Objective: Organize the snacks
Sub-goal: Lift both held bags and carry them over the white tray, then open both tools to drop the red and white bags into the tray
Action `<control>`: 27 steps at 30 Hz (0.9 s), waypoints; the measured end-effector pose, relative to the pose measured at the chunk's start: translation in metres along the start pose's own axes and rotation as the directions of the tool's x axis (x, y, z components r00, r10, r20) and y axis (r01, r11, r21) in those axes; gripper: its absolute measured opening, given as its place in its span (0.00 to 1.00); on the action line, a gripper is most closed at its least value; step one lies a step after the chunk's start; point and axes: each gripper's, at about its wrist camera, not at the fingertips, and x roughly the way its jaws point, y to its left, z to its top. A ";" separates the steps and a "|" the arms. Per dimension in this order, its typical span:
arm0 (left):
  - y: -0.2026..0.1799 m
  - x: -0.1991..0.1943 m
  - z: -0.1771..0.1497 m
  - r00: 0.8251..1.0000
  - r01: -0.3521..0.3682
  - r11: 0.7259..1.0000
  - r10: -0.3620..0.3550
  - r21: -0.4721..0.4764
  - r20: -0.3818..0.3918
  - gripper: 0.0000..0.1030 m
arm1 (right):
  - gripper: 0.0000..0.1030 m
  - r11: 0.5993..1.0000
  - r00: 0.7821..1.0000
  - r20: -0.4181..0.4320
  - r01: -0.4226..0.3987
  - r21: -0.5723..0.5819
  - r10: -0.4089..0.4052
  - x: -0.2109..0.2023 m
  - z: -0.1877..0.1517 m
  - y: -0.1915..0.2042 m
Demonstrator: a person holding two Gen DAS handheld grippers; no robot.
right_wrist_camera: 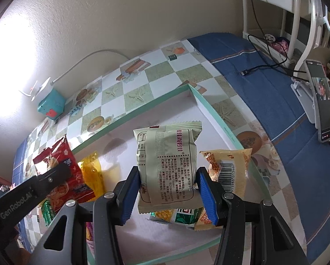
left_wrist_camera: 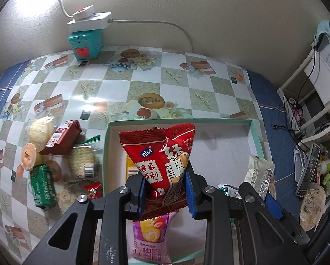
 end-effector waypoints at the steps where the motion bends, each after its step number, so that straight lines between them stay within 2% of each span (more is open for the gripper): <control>1: -0.001 0.002 0.000 1.000 0.001 1.000 -0.001 0.001 0.000 0.31 | 0.53 1.000 1.000 -0.002 0.002 0.000 -0.002 0.001 0.000 0.000; 23: -0.012 0.013 0.003 1.000 0.020 0.999 -0.020 0.027 -0.003 0.31 | 0.54 1.000 1.000 0.018 0.016 -0.014 -0.016 0.009 0.010 0.007; 25: -0.012 0.013 0.004 1.000 0.021 0.999 -0.021 0.026 -0.008 0.32 | 0.55 1.000 1.000 0.018 0.019 -0.015 -0.018 0.008 0.011 0.008; 27: -0.012 0.013 0.004 1.000 0.025 0.999 -0.025 0.022 -0.013 0.39 | 0.55 1.000 1.000 0.018 0.020 -0.015 -0.020 0.007 0.011 0.009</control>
